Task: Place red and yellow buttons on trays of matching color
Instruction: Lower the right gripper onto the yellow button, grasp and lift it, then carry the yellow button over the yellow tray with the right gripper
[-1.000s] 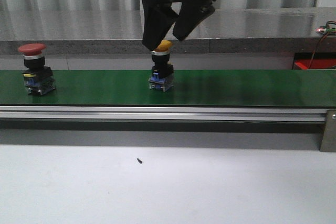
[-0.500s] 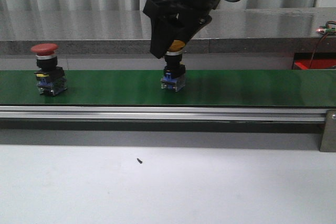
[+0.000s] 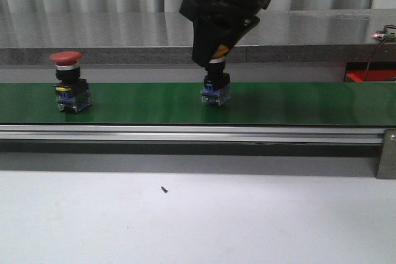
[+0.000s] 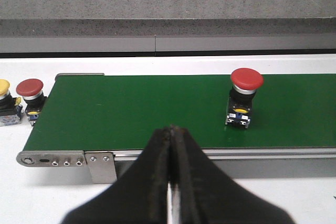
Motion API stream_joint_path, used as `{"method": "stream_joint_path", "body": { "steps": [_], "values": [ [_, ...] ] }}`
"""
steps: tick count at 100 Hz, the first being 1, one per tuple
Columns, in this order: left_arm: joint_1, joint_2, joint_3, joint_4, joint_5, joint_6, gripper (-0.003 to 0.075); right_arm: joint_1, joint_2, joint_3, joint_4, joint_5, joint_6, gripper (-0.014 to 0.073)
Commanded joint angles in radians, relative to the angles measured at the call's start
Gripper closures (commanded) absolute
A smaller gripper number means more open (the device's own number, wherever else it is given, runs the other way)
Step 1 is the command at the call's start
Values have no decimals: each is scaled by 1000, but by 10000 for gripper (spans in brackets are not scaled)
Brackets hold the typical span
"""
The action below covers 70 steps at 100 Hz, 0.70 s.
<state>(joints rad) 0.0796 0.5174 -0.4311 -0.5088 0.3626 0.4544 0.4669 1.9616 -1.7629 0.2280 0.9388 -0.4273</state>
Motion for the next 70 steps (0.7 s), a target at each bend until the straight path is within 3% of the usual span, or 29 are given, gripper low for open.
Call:
{"method": "stream_joint_path", "body": {
  "steps": [1, 31, 70],
  "values": [
    [-8, 3, -28, -21, -66, 2, 740, -10, -105, -32, 10, -28, 5, 447],
    [-8, 3, -28, -21, -66, 2, 740, -53, -217, 3, 12, -10, 47, 447],
    [-8, 3, -28, -21, -66, 2, 740, -216, -403, 242, 12, -63, 52, 447]
  ]
}}
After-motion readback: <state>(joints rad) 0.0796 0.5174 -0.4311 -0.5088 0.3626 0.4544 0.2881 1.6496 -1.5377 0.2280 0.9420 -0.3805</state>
